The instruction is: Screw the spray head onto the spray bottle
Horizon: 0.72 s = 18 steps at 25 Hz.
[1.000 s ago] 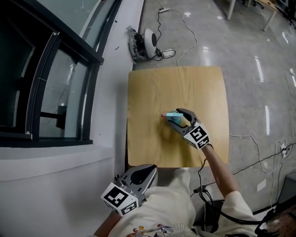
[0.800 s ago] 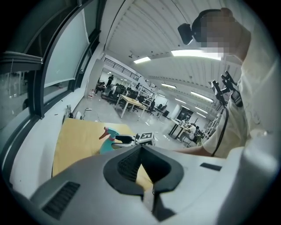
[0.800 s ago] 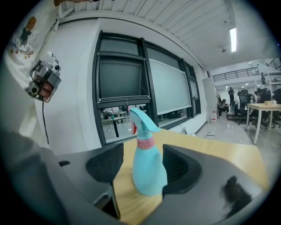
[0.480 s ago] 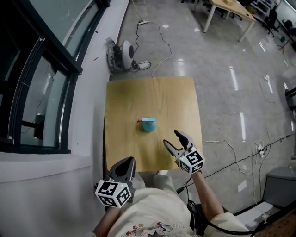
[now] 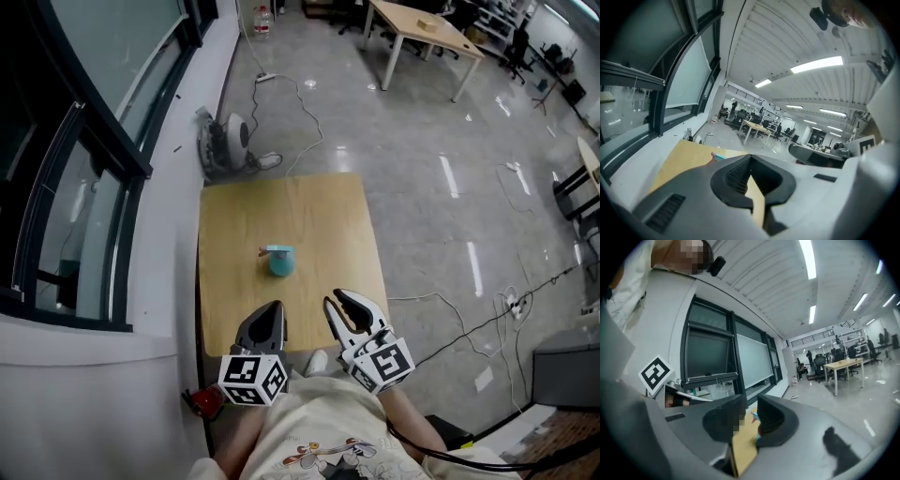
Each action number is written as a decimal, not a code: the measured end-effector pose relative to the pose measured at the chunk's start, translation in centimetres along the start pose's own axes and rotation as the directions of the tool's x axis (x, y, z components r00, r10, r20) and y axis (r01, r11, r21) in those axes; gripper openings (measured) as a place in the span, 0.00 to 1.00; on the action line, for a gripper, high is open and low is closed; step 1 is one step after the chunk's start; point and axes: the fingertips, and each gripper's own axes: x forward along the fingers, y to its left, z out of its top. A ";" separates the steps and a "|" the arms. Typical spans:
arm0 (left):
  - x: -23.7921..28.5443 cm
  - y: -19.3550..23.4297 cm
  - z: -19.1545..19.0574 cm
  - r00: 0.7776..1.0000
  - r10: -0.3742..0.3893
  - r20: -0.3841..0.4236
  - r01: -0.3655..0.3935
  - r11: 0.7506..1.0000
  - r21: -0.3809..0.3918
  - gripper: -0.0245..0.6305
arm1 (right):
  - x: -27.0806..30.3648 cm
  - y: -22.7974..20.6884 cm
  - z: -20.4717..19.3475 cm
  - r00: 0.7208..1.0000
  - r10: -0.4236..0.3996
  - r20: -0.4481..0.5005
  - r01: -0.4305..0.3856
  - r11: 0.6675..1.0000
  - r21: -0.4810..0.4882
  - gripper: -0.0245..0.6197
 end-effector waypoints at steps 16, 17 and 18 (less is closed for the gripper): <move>-1.8 -1.1 1.6 0.999 0.022 0.028 -0.024 0.998 0.054 0.05 | 0.6 0.1 -0.2 0.998 -0.053 -0.029 0.055 0.996 0.075 0.05; -1.8 -1.3 1.7 1.000 0.016 0.025 -0.017 0.998 0.062 0.05 | 0.7 0.0 -0.2 0.998 -0.056 -0.030 0.058 0.995 0.083 0.05; -1.8 -1.4 1.7 1.000 0.011 0.019 -0.012 0.998 0.068 0.05 | 0.7 0.0 -0.3 0.998 -0.059 -0.032 0.062 0.994 0.093 0.05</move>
